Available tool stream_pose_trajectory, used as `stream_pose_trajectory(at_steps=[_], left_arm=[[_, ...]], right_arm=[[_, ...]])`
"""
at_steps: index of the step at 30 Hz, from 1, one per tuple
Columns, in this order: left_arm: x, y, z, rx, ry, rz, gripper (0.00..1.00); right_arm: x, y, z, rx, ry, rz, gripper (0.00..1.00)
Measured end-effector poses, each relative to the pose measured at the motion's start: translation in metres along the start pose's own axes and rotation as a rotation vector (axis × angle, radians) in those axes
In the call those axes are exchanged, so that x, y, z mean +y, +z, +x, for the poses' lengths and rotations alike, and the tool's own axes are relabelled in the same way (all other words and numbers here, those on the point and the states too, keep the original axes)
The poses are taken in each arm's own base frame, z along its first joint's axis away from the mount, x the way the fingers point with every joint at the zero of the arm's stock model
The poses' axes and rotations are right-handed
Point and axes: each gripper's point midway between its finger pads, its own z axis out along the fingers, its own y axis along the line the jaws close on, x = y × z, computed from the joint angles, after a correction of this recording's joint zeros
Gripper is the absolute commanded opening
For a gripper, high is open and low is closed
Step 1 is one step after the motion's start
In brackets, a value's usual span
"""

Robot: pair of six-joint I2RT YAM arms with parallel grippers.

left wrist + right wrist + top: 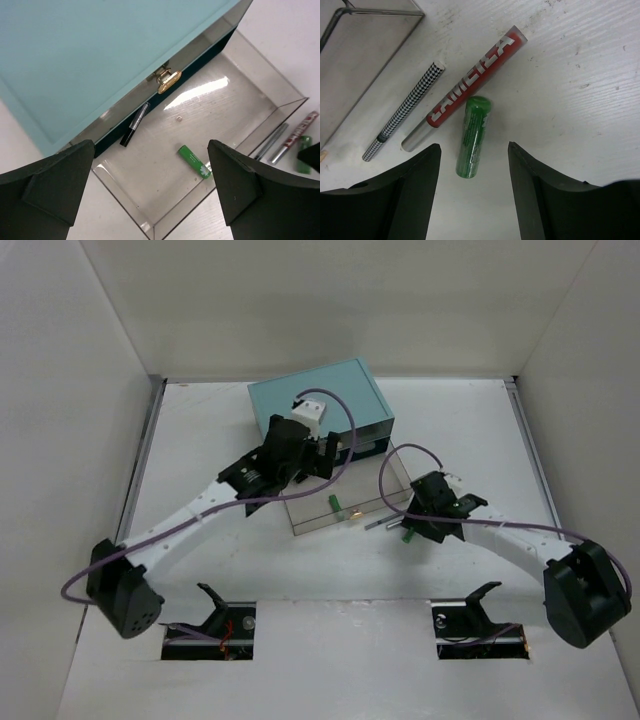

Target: Organize the makeup

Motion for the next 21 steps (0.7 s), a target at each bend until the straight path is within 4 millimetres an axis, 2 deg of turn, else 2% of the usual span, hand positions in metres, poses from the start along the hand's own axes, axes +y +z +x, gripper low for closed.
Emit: stream_pose_trajectory(at_steps=[3,4,6,10,12,16,21], left_arm=[[0.014,-0.026,-0.015,-0.082,-0.054,-0.007,1.00],[0.020,-0.033,-0.019,-0.105,-0.073,-0.017,1.00],[0.033,-0.041,-0.022,-0.132,-0.101,-0.047,1.00],[0.055,-0.046,-0.015,-0.140,-0.135,-0.113,1.00],[0.060,-0.044,-0.006,-0.124,-0.138,-0.131,1.00],[0.066,-0.044,0.006,-0.102,-0.142,-0.148,1.00],[0.069,-0.048,0.010,-0.106,-0.148,-0.152,1.00]], right_arm=[[0.000,0.007,0.004,0.012,-0.003,0.017,0.50],[0.000,0.009,0.005,0.016,-0.001,0.023,0.40],[0.000,0.011,0.008,0.021,0.000,0.031,0.30],[0.004,0.011,0.010,0.016,0.000,0.022,0.15],[0.006,0.008,0.009,0.009,-0.003,0.012,0.13],[0.019,-0.016,-0.003,-0.056,-0.008,-0.071,0.11],[0.057,-0.072,-0.048,-0.208,-0.016,-0.263,0.12]])
